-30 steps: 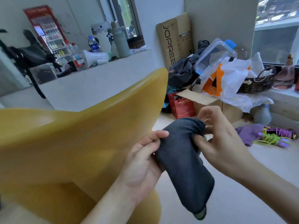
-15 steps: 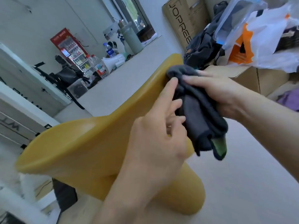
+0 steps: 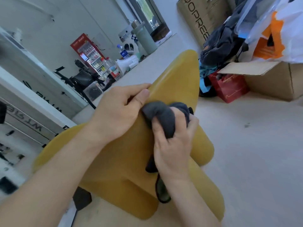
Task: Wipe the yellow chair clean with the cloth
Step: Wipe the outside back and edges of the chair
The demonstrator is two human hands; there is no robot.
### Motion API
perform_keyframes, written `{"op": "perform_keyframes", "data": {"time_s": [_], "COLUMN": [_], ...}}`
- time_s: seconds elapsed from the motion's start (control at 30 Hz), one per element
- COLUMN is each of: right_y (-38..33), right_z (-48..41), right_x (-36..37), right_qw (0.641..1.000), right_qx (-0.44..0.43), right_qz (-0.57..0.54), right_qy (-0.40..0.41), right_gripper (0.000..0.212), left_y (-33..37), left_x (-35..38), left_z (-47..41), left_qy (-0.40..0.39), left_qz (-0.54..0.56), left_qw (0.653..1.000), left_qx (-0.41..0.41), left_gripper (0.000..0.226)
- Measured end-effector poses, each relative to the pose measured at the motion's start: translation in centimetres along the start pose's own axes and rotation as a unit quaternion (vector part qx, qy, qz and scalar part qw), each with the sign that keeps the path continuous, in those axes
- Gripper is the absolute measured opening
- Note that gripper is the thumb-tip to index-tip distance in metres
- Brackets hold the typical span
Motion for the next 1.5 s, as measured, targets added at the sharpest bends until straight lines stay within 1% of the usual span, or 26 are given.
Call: {"op": "perform_keyframes", "data": {"time_s": [0.03,0.1,0.17,0.27,0.33,0.37,0.4,0.47,0.5,0.57,0.6,0.63,0.7,0.8,0.83,0.93,1.0,1.03,1.1,1.17,1.23,1.27,1.33,1.37,1.43,1.5], "right_y": [0.1,-1.2,-1.6,0.3,1.2,1.5,1.3,0.1,-0.2,-1.8,-2.1,-2.0,-1.4,-1.8,-1.9,-2.1,-3.2,-3.3,-3.1,-2.5,-1.4,-0.5,0.9,1.8,5.0,9.4], "right_z": [-3.1,-11.1,-14.1,-5.2,2.0,3.5,2.9,-2.6,-6.6,-14.4,-15.5,-14.8,-7.8,2.5,1.8,-9.8,-16.5,-17.2,-12.2,-2.8,2.3,1.4,-4.1,-7.3,-12.1,-13.3], "right_x": [0.2,-0.1,-0.3,0.4,0.6,0.6,0.5,0.6,0.6,0.2,0.3,0.7,1.8,2.0,2.0,1.2,1.1,1.2,1.8,2.2,2.1,2.2,1.5,0.8,0.3,0.0], "right_qw": [0.999,0.992,0.988,0.995,0.999,0.999,0.999,0.997,0.995,0.990,0.988,0.989,0.994,0.997,0.996,0.997,0.992,0.992,0.996,0.999,0.997,0.996,0.996,0.990,0.967,0.943], "right_qx": [0.003,0.074,0.120,0.054,0.033,0.025,0.010,-0.027,-0.009,0.104,0.119,0.113,0.062,0.010,-0.004,0.042,0.103,0.102,0.022,-0.037,-0.050,-0.052,-0.011,0.050,0.195,0.313], "right_qz": [0.014,0.009,-0.002,0.027,0.022,0.027,0.025,0.039,0.036,-0.012,-0.024,-0.020,-0.026,-0.079,-0.084,-0.038,-0.031,-0.022,-0.007,-0.011,-0.053,-0.066,-0.065,-0.082,-0.123,-0.097], "right_qy": [0.030,0.098,0.097,0.079,0.009,-0.021,-0.018,0.065,0.090,0.090,0.091,0.094,0.091,0.000,-0.016,0.044,0.063,0.074,0.083,0.034,-0.032,-0.030,0.062,0.104,0.106,0.061], "right_gripper": [0.034,0.033,0.029,0.032,0.035,0.034,0.033,0.034,0.036,0.034,0.033,0.032,0.034,0.032,0.028,0.017,0.024,0.029,0.032,0.033,0.033,0.033,0.034,0.033,0.024,0.036], "left_y": [0.1,0.3,0.5,0.4,0.2,0.1,0.0,0.0,0.1,0.2,0.1,0.0,-0.3,-0.3,-0.4,-0.5,-0.6,-0.6,-0.8,-0.9,-0.8,-0.7,-0.3,-0.1,0.0,-0.1], "left_x": [0.0,0.2,0.6,0.8,1.1,1.2,1.2,1.1,1.1,1.3,1.4,1.5,1.5,1.5,1.5,1.1,1.3,1.5,1.3,1.4,1.6,1.6,1.5,1.5,1.7,1.7], "left_z": [-0.2,-0.7,-1.4,-2.7,-3.1,-3.1,-3.2,-3.3,-3.4,-3.9,-4.1,-4.3,-4.3,-4.2,-4.1,-3.9,-3.9,-3.9,-4.2,-4.3,-4.0,-3.8,-3.6,-3.7,-3.8,-4.0], "left_qy": [-0.003,-0.021,-0.030,0.020,0.042,0.041,0.035,0.022,0.016,0.017,0.020,0.026,0.041,0.042,0.041,0.042,0.019,0.017,0.049,0.067,0.046,0.036,0.028,0.024,0.022,0.033], "left_qz": [0.006,0.018,0.023,0.005,0.009,0.020,0.036,0.073,0.084,0.085,0.082,0.077,0.083,0.139,0.167,0.234,0.233,0.231,0.228,0.219,0.212,0.194,0.150,0.136,0.113,0.088], "left_qw": [1.000,1.000,0.999,0.999,0.999,0.999,0.999,0.997,0.996,0.996,0.996,0.996,0.995,0.989,0.984,0.967,0.964,0.963,0.964,0.967,0.973,0.979,0.988,0.990,0.993,0.995], "left_qx": [0.001,0.004,0.008,0.027,0.023,0.018,0.014,0.006,0.002,-0.017,-0.027,-0.030,-0.029,-0.041,-0.052,-0.095,-0.127,-0.136,-0.125,-0.108,-0.081,-0.054,-0.013,-0.009,-0.024,-0.025], "left_gripper": [0.030,0.027,0.026,0.024,0.022,0.022,0.023,0.024,0.025,0.026,0.026,0.027,0.026,0.024,0.023,0.029,0.040,0.043,0.046,0.040,0.035,0.038,0.036,0.028,0.019,0.022]}}
Point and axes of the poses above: each hand's wrist, its own z-axis away from the middle knuckle, its own x-axis out of the palm, y = z × x, the point moved 2 cm from there along -z, towards the middle knuckle, and after that the axes turned 14 degrees about x, right-handed, at the moved point
